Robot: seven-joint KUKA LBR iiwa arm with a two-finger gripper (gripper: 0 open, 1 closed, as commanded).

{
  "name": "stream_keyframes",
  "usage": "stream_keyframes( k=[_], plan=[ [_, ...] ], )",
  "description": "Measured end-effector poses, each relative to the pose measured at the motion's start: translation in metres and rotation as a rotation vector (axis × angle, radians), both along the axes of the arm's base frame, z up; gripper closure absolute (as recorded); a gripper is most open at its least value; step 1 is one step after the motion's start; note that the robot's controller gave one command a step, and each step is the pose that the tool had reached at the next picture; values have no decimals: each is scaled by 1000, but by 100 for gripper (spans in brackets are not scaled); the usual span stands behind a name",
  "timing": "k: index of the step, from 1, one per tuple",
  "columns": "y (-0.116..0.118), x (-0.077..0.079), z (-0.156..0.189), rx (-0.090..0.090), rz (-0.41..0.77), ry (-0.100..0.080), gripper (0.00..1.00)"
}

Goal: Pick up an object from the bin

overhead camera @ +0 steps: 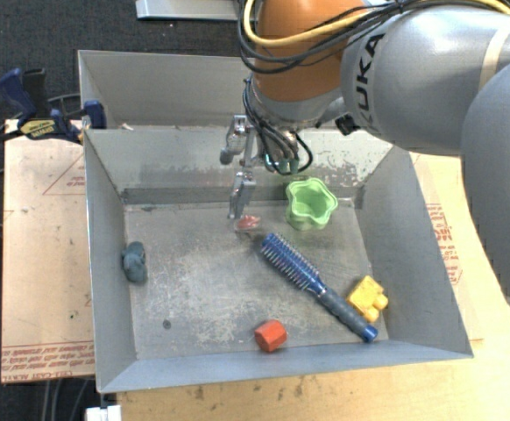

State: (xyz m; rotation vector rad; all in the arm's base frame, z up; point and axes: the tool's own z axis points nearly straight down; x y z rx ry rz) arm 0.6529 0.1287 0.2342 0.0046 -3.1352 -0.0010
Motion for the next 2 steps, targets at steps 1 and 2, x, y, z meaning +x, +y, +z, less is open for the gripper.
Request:
stream_keyframes(
  k=[1, 2],
  plan=[
    [-49, -26, -126, -1, 160, 0, 0],
    [-131, -32, -157, 4, 400, -25, 0]
  ],
)
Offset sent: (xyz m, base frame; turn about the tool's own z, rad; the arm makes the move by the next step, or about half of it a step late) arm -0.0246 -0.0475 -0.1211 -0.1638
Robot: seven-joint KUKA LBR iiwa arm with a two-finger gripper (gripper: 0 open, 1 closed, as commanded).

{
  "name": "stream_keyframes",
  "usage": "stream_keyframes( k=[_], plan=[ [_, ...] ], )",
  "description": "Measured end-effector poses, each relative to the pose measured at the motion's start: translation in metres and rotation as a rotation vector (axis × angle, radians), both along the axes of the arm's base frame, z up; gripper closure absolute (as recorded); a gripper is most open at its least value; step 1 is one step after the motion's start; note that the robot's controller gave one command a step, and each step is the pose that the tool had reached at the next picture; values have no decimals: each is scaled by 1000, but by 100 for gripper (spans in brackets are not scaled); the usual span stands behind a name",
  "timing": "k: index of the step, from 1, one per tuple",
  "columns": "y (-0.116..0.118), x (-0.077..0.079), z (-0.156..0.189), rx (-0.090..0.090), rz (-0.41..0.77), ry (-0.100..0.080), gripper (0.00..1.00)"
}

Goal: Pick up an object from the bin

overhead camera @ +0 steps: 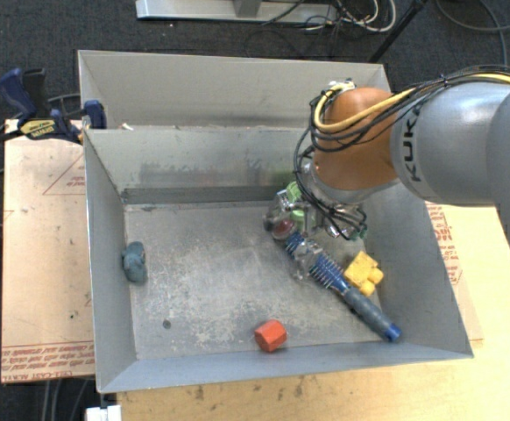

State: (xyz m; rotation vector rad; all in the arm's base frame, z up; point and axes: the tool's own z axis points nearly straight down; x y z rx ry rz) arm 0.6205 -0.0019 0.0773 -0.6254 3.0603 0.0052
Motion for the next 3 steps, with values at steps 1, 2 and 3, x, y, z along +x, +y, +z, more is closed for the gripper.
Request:
stream_keyframes(
  k=[1, 2, 3],
  plan=[
    [-62, 18, -2, -1, 134, 0, 0],
    [-107, 29, -1, 0, 96, 7, 0],
    [-108, 30, -1, 8, 172, 9, 0]
  ],
)
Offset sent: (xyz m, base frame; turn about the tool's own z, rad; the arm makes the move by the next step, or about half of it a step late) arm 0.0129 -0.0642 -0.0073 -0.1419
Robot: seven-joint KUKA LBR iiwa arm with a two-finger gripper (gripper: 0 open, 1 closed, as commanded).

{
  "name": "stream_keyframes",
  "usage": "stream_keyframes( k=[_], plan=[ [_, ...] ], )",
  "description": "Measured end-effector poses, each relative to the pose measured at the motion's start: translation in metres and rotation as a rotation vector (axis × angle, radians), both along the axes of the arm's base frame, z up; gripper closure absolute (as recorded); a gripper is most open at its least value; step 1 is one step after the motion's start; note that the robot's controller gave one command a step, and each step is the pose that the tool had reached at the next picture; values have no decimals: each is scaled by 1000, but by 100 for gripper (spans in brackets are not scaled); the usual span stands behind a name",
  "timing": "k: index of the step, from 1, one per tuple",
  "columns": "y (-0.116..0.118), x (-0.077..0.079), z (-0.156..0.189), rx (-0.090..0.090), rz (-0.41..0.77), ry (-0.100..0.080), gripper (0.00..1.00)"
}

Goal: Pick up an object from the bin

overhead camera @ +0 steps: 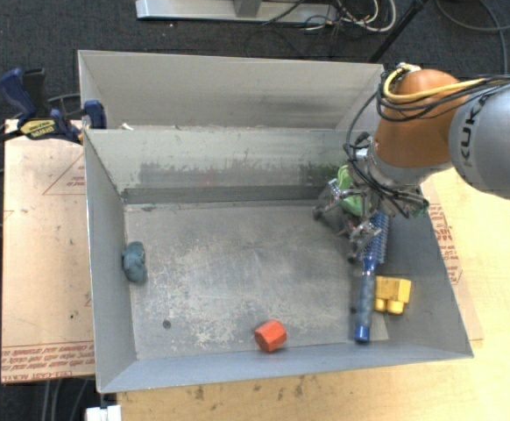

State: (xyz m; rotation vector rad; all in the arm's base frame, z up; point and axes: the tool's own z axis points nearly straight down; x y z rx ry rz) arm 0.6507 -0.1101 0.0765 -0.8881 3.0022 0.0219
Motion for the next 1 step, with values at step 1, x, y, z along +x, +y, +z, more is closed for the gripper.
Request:
stream_keyframes(
  k=[1],
  plan=[
    [-1, -10, 4, 11, 96, -3, 0]
  ],
)
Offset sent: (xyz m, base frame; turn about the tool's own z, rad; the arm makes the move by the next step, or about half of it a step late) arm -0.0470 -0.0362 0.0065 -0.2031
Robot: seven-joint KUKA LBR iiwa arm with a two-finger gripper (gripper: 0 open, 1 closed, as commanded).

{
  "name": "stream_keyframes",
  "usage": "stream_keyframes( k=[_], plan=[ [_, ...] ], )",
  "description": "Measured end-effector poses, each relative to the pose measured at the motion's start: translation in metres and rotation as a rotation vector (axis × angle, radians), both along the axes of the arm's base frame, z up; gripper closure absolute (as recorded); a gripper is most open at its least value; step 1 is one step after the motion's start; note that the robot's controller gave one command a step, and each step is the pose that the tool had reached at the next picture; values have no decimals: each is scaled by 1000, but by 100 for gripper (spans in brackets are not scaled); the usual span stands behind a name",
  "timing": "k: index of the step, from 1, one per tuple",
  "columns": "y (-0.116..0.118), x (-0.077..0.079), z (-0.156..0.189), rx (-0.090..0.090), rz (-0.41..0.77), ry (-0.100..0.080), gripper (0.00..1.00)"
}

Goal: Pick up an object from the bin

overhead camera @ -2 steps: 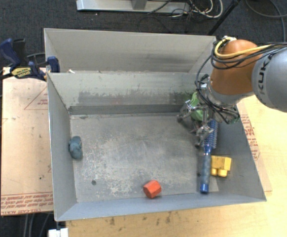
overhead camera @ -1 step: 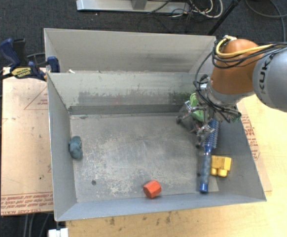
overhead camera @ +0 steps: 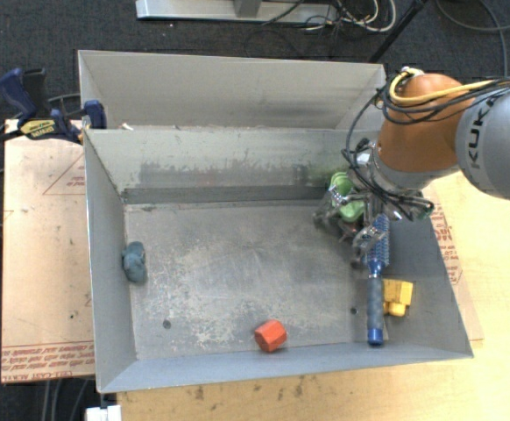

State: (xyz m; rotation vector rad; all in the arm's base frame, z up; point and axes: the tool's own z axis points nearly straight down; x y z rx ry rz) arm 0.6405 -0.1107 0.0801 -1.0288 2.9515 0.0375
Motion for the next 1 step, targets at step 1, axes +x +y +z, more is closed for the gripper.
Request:
stream_keyframes(
  k=[1],
  plan=[
    [-34, -4, 68, -15, -98, 0, 0]
  ],
)
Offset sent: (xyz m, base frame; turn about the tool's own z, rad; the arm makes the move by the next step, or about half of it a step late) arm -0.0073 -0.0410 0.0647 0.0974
